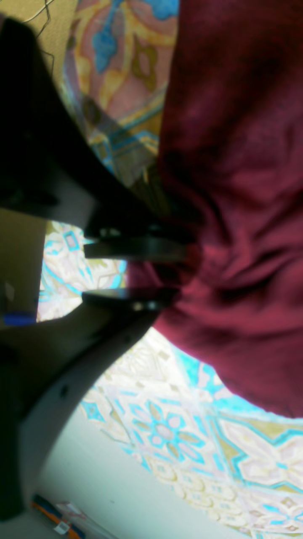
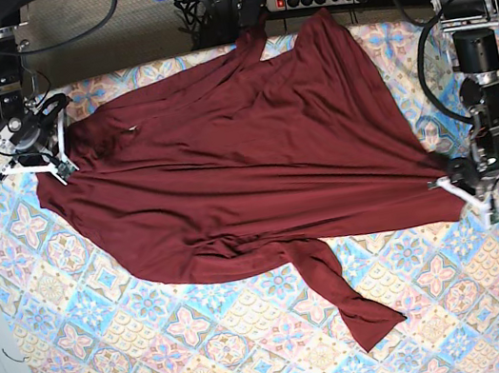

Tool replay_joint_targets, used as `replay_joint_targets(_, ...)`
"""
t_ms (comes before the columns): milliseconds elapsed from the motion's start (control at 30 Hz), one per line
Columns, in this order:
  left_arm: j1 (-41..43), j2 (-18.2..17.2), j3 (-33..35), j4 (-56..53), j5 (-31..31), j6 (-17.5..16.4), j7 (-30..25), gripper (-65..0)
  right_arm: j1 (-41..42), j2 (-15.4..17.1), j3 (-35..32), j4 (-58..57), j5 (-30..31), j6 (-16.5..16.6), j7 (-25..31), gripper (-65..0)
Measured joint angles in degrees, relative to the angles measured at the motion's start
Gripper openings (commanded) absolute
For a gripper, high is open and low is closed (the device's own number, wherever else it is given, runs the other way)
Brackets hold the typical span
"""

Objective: Layout the t-shirt on the table in an organized manner, then fold the t-shirt properly
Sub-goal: 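Bring the left gripper back and pull the shirt side flat, then grasp the shirt side with the right gripper and pull it outward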

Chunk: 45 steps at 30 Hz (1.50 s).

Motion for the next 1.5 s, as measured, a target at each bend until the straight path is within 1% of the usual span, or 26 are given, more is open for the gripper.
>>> replay_joint_targets(133,1.9,-1.6,-6.2,0.0,0.2,0.0,-0.2,-65.0,0.0,0.0,0.0,0.1,0.0,0.0,0.0,-54.1)
replay_joint_targets(233,2.0,-1.9,-6.5,-0.1,1.0,0.3,0.0,-65.0,-0.1,0.0,0.0,0.4,0.0,0.1,0.0,-54.0)
replay_joint_targets(367,1.9,-0.9,-6.3,0.0,0.1,-0.3,-0.3,-65.0,0.0,0.0,0.0,5.0,-0.1,0.1,-0.2,-53.9)
replay_joint_targets(467,1.9,-0.6,-6.3,0.0,0.5,0.0,0.0,-65.0,1.0,0.0,-0.2,7.1,0.0,0.2,0.2,-51.3)
replay_joint_targets(533,1.9,-0.1,-6.3,0.0,1.2,0.4,0.0,-65.0,3.7,0.1,-2.6,7.0,-0.7,0.2,-0.7,-48.5)
replay_joint_targets(600,1.9,0.7,-6.3,0.0,0.7,-0.1,0.0,-64.4,7.8,0.2,-6.3,6.8,0.0,0.2,-0.2,-46.0)
replay_joint_targets(700,1.9,1.9,-6.2,0.2,-0.2,-0.2,-0.1,-59.1,13.5,0.1,-11.7,6.0,0.2,0.4,0.4,-44.1)
replay_joint_targets(767,2.0,2.5,-6.4,0.2,-0.9,0.4,-0.1,-57.8,17.6,-0.2,-14.3,3.0,0.9,0.6,0.6,-44.0)
replay_joint_targets(867,3.3,2.7,-6.6,0.3,-6.7,-0.1,-0.4,-57.5,23.8,-0.2,-17.5,-3.2,-0.1,0.1,0.5,-44.0)
replay_joint_targets(900,3.9,2.8,-6.6,0.3,-8.2,-0.1,-0.3,-57.5,25.6,-0.8,-18.4,-5.4,-0.6,-0.3,0.9,-44.0)
replay_joint_targets(1000,5.4,2.8,-6.6,0.3,-12.3,0.3,-0.1,-57.5,30.6,-3.0,-21.6,-11.9,0.0,0.3,4.1,-44.0)
replay_joint_targets(1067,6.4,2.6,-6.6,0.3,-15.3,-0.1,-0.4,-57.5,34.3,-5.2,-23.9,-16.7,0.5,0.4,5.7,-44.0)
replay_joint_targets(1233,7.6,2.5,-6.7,0.5,-16.5,0.0,-1.1,-57.4,42.2,-8.2,-28.3,-28.4,-0.3,0.0,8.1,-44.0)
replay_joint_targets(1300,8.4,2.5,-6.8,0.6,-17.0,-0.2,-1.9,-56.6,44.6,-9.1,-29.6,-32.9,-0.2,0.0,10.3,-44.0)
replay_joint_targets(1433,8.6,2.4,-6.8,0.8,-17.1,-0.5,-1.5,-48.8,48.3,-10.1,-31.6,-41.7,0.1,0.2,15.5,-43.9)
replay_joint_targets(1500,9.3,2.3,-6.8,0.9,-17.2,-0.5,-2.5,-46.9,49.6,-10.1,-31.9,-45.6,-0.2,0.2,17.1,-43.9)
